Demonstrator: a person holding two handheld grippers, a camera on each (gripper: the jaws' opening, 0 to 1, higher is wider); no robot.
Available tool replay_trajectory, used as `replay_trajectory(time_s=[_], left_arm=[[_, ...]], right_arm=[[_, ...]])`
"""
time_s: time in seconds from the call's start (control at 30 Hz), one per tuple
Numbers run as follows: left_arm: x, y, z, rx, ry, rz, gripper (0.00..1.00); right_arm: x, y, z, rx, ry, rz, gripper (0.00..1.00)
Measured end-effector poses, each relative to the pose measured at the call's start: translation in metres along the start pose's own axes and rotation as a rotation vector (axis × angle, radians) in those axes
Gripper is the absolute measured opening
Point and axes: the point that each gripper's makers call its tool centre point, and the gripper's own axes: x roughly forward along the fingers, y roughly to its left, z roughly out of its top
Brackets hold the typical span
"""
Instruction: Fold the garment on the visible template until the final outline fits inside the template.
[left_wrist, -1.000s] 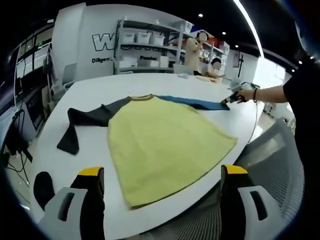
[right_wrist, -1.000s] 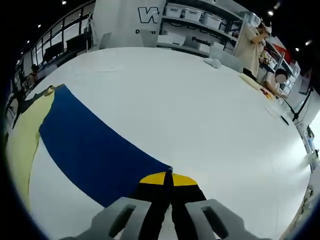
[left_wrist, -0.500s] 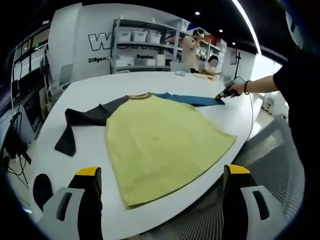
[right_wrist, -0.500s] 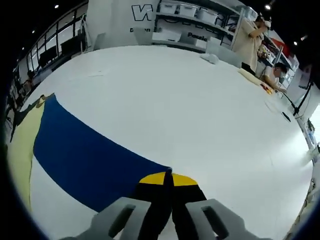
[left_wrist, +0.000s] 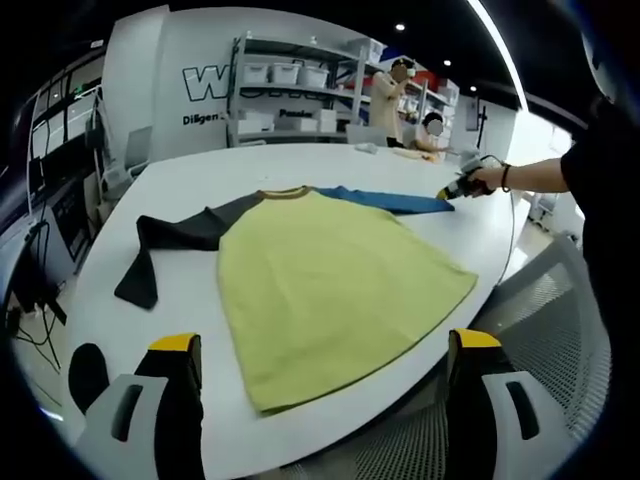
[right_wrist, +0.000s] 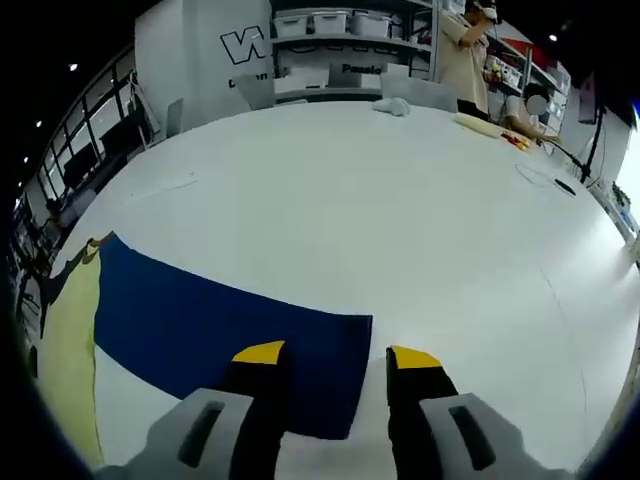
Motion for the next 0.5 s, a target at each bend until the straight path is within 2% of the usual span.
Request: replay_trajectory(time_s=[0.2,0.33,0.5], left_arm=[[-0.001,-0.001,0.002,0.003,-0.005,0.005,0.99],[-0.001,-0.001,0.002,0.007,-0.005,0.009,0.99],[-0.001,-0.001,0.003,0.012,-0.007,0.013,0.99]], right_arm=[[0.012,-0.008,-0.009,0.003,0.034,-0.018,0.28],[0.016,-0.01,-0.007,-0.022,0.035,-0.035,0.26],[0.018,-0.009,-0.007,-0.043,0.038,-0.041,0.14]])
